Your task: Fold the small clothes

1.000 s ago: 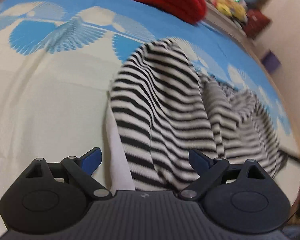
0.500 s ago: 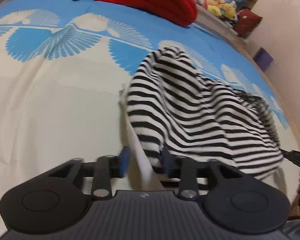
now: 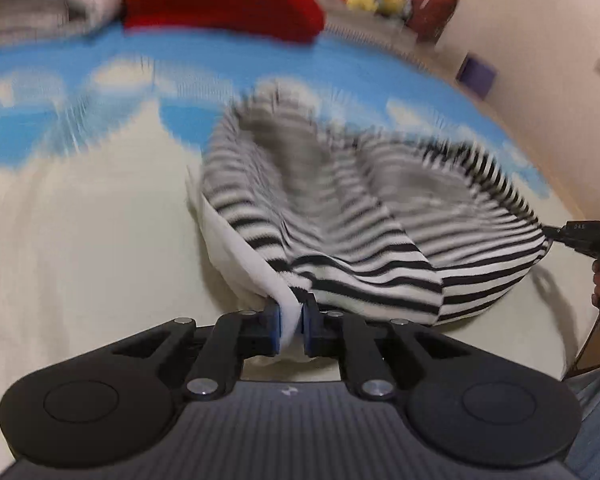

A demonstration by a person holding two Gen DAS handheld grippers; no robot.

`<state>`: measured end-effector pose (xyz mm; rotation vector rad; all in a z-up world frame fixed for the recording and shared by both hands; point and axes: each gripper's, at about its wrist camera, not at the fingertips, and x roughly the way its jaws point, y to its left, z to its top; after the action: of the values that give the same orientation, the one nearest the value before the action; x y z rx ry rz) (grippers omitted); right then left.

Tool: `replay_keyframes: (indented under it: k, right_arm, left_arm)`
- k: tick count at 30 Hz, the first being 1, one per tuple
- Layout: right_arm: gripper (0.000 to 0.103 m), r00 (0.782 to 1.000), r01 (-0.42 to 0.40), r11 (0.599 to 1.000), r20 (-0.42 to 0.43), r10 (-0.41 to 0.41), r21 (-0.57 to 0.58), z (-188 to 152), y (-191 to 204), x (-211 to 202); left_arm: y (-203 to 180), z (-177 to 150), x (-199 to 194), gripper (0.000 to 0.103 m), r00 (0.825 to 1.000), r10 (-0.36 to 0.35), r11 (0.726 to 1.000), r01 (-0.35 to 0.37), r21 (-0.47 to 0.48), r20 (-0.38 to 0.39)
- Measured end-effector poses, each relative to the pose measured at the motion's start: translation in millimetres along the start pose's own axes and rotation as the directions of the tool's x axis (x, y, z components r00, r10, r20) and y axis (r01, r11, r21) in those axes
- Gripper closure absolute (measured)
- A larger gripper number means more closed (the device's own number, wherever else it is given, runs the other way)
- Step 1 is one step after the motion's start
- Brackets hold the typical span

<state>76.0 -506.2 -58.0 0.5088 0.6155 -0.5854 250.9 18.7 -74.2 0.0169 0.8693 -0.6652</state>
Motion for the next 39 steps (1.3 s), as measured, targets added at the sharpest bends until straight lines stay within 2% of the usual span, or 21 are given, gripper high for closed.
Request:
replay_keyframes:
  k: [2, 4, 8, 14, 16, 18, 21, 23, 24, 26, 27, 29, 30, 31, 32, 34, 36, 38, 39]
  right_arm:
    - [0.101, 1.0, -0.007, 0.999, 0.022, 0.007, 0.037, 6, -12, -6]
    - [0.101, 1.0, -0.004, 0.999, -0.017, 0.005, 0.051, 4, -19, -1]
    - [0.101, 0.997, 0.014, 1.0, -0.073, -0.013, 0.023, -3, -18, 11]
    - [0.101, 0.996, -0.076, 0.994, 0.044, 0.073, 0.081, 8, -21, -30]
    - [0.1, 0.998, -0.061, 0.993, -0.006, 0.062, 0.102, 7, -28, -16]
    - [0.1, 0.997, -0.043, 0.995, -0.056, 0.048, 0.088, 3, -27, -2]
    - [0.1, 0.998, -0.027, 0.999, -0.05, 0.029, 0.038, 0, -20, 1]
    - [0.1, 0.998, -0.044, 0.998, -0.047, 0.046, 0.04, -1, -20, -1]
    - [0.1, 0.998, -0.048, 0.998, -0.043, 0.05, 0.043, -1, -22, -2]
    - [0.098, 0.996, -0.075, 0.995, -0.039, 0.078, 0.071, -1, -27, -3]
    - [0.097, 0.997, -0.068, 0.994, -0.033, 0.071, 0.082, -1, -29, -6]
    - [0.084, 0.999, -0.044, 0.993, -0.017, 0.046, 0.105, 1, -35, -10]
    - [0.064, 0.998, -0.053, 0.99, -0.015, 0.055, 0.128, 1, -38, -13]
    - [0.045, 0.997, -0.077, 0.985, -0.01, 0.08, 0.157, 1, -41, -16]
    - [0.042, 0.995, -0.093, 0.981, -0.007, 0.096, 0.171, 0, -42, -19]
    - [0.033, 0.991, -0.127, 0.979, -0.024, 0.132, 0.158, -3, -37, -21]
    - [0.028, 0.988, -0.116, 0.987, -0.093, 0.127, 0.113, -9, -26, -13]
    - [0.029, 0.983, -0.117, 0.992, -0.134, 0.122, 0.045, -16, -14, 1]
    - [0.04, 0.985, -0.113, 0.993, -0.128, 0.115, 0.022, -18, -10, 5]
  left_arm:
    - [19, -1, -8, 0.099, 0.999, 0.035, 0.999, -0.035, -0.017, 0.002]
    - [33, -9, -2, 0.099, 0.996, 0.085, 0.996, -0.086, -0.027, -0.042]
    - [26, -21, 14, 0.099, 0.988, 0.129, 0.991, -0.126, 0.049, -0.083]
    - [28, -11, -12, 0.099, 0.984, 0.177, 0.984, -0.177, 0.01, 0.033]
    - [33, -11, 0, 0.099, 0.981, 0.192, 0.981, -0.192, 0.0, -0.006]
    - [27, -14, 12, 0.099, 0.975, 0.217, 0.975, -0.215, 0.051, -0.039]
    - [19, -16, 10, 0.097, 0.975, 0.219, 0.973, -0.216, 0.078, -0.03]
    - [18, -19, -2, 0.092, 0.986, 0.164, 0.984, -0.163, 0.068, -0.011]
    - [17, -20, -8, 0.087, 0.988, 0.155, 0.986, -0.155, 0.067, 0.002]
    - [17, -25, -16, 0.048, 0.993, 0.118, 0.99, -0.119, 0.07, 0.01]
    - [18, -27, -17, 0.043, 0.995, 0.103, 0.992, -0.103, 0.066, 0.009]
    - [19, -26, -13, 0.039, 0.997, 0.075, 0.995, -0.075, 0.061, 0.002]
    - [19, -27, -10, 0.038, 0.998, 0.056, 0.997, -0.055, 0.057, -0.007]
    - [17, -28, -6, 0.032, 0.999, 0.037, 0.998, -0.036, 0.051, -0.019]
    - [13, -30, 1, 0.025, 0.999, 0.033, 0.998, -0.031, 0.053, -0.036]
    - [4, -34, 17, 0.023, 0.996, 0.07, 0.993, -0.063, 0.101, -0.062]
    - [-6, -36, 36, 0.027, 0.988, 0.125, 0.98, -0.109, 0.169, -0.09]
    - [-8, -38, 44, 0.08, 0.988, 0.124, 0.976, -0.105, 0.19, -0.09]
    - [-7, -37, 43, 0.087, 0.989, 0.116, 0.978, -0.099, 0.182, -0.086]
